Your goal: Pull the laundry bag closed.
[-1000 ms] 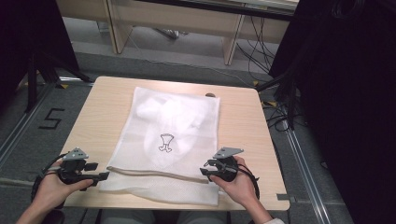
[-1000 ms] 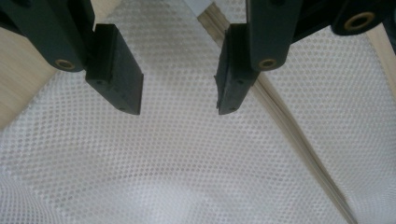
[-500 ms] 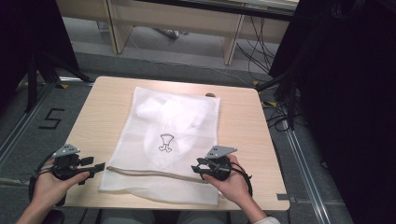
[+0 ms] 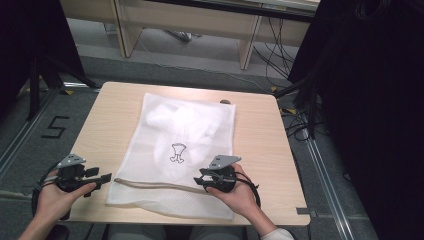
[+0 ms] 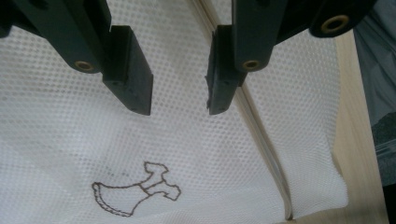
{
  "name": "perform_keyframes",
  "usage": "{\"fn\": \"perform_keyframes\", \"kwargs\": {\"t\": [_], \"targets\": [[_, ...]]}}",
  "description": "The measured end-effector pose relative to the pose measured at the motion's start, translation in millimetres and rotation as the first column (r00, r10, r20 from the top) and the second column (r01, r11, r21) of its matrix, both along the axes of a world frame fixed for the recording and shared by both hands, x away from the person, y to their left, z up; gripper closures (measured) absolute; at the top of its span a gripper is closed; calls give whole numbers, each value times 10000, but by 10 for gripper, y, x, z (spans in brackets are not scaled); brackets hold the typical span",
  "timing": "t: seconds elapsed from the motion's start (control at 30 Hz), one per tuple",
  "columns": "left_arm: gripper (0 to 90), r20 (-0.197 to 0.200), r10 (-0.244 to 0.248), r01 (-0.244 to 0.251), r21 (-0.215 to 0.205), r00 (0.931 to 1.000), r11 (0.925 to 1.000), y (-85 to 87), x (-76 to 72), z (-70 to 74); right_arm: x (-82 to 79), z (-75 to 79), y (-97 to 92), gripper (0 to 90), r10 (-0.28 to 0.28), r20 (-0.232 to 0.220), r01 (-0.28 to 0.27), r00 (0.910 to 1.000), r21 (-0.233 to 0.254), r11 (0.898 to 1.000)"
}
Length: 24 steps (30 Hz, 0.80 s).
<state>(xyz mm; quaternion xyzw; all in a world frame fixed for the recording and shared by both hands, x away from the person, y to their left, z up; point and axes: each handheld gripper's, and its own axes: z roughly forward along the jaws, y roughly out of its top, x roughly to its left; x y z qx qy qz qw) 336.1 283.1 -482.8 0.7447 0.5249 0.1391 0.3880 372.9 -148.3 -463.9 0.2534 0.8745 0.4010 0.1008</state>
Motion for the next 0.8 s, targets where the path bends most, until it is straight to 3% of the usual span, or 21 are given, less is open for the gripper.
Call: {"fn": "perform_keyframes", "kwargs": {"t": [0.17, 0.2, 0.37, 0.8], "targets": [[412, 82, 222, -222, 18, 9997, 9998, -4, -2, -1, 1, 28, 202, 634, 333, -1, -333, 9994, -73, 9994], [412, 70, 78, -79, 197, 9999, 9998, 10, 0, 6, 8, 30, 241, 636, 395, 103, -394, 9992, -68, 9992], [412, 29, 150, -151, 137, 9999, 9998, 3, 3, -5, 22, 40, 467, 641, 713, 108, -713, 9974, 11, 9975], [413, 67, 167, -169, 203, 9998, 9997, 10, 0, -1, 48, 72, 839, 648, 1411, 428, -1413, 9891, 4, 9900]]}}
